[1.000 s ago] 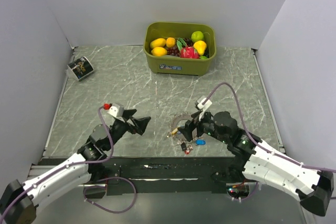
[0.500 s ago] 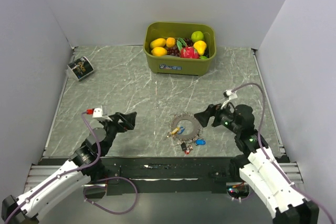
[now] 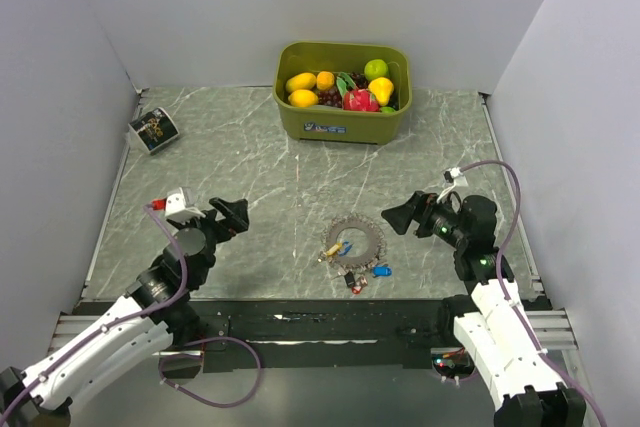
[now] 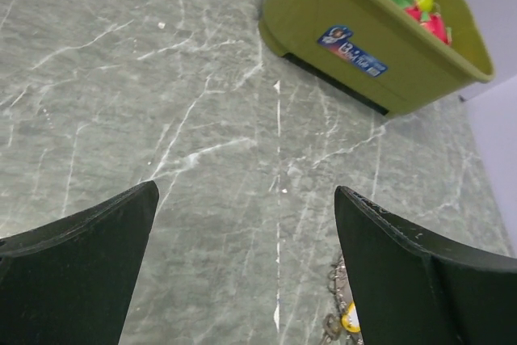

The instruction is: Put the keys on the keyring

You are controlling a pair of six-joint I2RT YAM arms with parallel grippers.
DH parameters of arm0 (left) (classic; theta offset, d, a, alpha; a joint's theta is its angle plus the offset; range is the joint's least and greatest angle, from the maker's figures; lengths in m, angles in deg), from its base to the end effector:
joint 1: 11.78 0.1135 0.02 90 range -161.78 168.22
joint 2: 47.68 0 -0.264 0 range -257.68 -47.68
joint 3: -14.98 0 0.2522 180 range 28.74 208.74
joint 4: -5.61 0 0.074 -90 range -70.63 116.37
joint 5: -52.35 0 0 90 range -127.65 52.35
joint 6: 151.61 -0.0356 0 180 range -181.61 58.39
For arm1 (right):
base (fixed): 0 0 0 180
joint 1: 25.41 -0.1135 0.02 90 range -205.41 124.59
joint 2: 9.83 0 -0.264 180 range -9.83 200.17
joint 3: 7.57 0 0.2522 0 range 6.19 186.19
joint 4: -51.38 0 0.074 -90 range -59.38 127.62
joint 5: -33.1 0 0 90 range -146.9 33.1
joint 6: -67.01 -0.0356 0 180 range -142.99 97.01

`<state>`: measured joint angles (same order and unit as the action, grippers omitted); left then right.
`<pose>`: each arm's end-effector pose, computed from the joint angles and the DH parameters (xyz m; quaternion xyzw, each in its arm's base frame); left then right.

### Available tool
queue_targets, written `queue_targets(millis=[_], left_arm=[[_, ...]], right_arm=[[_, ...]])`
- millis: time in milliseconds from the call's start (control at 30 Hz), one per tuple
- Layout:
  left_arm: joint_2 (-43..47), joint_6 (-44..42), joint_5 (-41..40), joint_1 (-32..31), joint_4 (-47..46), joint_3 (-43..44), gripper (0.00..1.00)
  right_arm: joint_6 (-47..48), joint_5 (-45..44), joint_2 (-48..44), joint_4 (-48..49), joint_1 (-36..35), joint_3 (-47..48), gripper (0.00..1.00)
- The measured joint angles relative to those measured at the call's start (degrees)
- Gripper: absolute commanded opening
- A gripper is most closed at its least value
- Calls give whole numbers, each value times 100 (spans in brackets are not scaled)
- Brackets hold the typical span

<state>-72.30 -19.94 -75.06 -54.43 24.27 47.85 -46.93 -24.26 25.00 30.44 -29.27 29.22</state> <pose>0.1104 -0.0723 0.2412 -0.1990 0.7295 -0.2243 0.6148 0.1520 0.0295 0.2391 -0.0245 0.7977 0.3560 0.4862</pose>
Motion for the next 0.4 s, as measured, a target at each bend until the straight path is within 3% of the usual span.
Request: queue_targets(millis=[400], left_arm=[[-229,-225,111,0,-168,50,96]], right_arm=[[269,-44,-188,-223,0,352,100]])
